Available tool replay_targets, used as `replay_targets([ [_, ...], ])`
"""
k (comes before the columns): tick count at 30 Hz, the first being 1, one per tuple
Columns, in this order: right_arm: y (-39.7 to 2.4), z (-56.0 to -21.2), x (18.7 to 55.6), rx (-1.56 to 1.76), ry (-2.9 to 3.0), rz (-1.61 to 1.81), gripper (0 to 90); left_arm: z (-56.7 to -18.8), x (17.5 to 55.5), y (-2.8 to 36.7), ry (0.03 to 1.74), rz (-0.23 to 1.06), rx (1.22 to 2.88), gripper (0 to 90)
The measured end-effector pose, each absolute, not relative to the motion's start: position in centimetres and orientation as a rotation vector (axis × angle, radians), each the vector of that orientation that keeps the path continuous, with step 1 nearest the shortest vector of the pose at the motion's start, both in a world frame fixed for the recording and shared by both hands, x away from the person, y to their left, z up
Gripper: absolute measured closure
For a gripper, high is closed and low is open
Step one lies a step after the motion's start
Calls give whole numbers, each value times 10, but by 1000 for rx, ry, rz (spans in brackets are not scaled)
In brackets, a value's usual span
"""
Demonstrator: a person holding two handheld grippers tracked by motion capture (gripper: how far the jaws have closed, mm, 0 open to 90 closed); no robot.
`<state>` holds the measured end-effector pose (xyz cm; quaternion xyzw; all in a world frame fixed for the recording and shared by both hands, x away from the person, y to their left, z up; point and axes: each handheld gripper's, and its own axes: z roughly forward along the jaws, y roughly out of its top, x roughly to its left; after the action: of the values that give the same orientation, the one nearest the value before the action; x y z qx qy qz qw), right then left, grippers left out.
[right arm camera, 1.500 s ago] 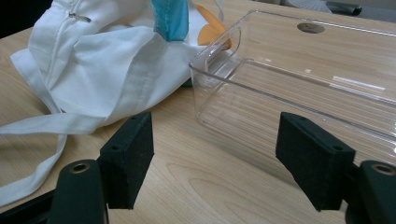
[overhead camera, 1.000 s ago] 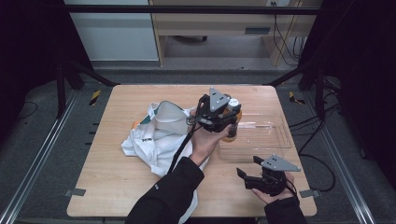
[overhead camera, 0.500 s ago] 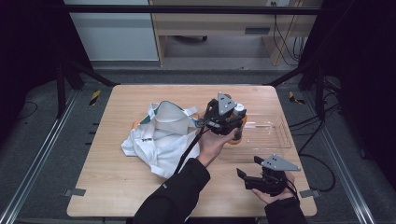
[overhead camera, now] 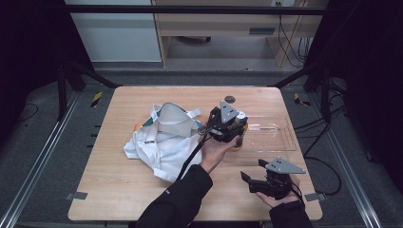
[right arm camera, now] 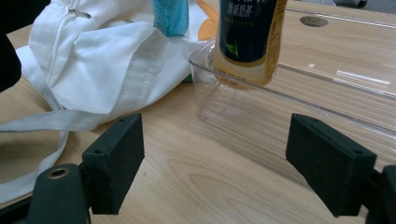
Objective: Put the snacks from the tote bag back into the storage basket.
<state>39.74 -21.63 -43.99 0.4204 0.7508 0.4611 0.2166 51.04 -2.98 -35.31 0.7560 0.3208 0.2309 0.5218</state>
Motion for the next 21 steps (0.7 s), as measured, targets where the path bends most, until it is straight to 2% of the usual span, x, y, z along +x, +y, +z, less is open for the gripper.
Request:
replay_targets([
  [21, -216, -441, 398, 1171, 2090, 1265, 198, -384, 515, -29, 813, 526, 1851, 587],
])
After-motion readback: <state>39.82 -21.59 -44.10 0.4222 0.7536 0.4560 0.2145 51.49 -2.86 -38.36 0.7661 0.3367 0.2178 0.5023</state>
